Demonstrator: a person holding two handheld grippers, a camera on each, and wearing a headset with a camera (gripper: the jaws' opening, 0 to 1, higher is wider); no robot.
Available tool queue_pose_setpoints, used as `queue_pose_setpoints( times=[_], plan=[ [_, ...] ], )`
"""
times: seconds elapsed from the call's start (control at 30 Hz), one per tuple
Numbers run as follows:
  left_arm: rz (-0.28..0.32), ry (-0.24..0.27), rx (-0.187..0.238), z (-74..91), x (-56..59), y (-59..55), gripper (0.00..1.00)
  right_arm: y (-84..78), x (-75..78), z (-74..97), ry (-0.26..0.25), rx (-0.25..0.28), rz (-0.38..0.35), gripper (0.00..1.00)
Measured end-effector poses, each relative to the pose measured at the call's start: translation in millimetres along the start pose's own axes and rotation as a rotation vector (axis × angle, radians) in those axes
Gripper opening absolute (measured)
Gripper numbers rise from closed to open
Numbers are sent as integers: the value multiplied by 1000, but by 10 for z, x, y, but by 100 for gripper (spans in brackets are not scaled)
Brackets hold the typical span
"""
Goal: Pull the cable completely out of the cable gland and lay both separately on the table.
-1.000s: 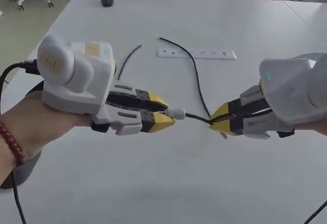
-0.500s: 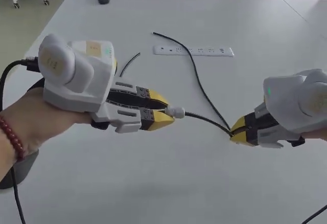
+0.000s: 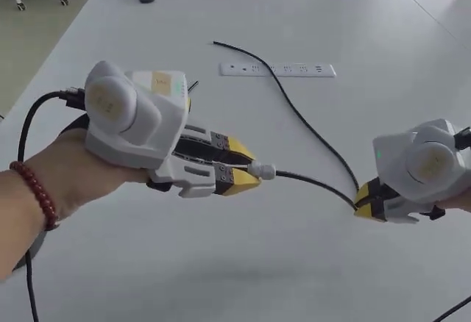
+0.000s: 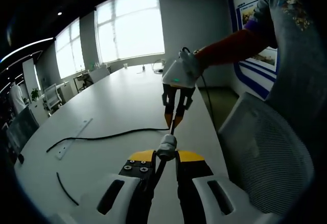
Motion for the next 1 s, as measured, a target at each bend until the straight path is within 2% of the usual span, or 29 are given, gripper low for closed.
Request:
queue_pose_setpoints(
  times=[0.2,0.3,0.7,0.93,1.0],
  plan=[
    [10,1,-3,-12,-3,-17,16,-30,-28,-55,8,3,-11,0],
    [18,6,6,-4,-12,-2,16,-41,-19,-70,8,14,-42,0],
    [28,7,-19,-38,5,-51,16,-67,-18,-104,7,13,-55,0],
    [38,19,-13,-48,-14,-40,16,-68,-11,-104,3,51,-87,2],
    [40,21,-14,-55,-13,-42,16,-18,-32,-93,12,85,-114,3]
  ],
)
Point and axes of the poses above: the centre of the closed fingertips' face, and the gripper's own axes: z roughly backward along the fingers, x roughly to its right, y roughly out of its top, the point moved 3 cm from there along z, roughly backward along the fingers, and after that the axes turned 3 degrees about -y, right-handed, at the moved point
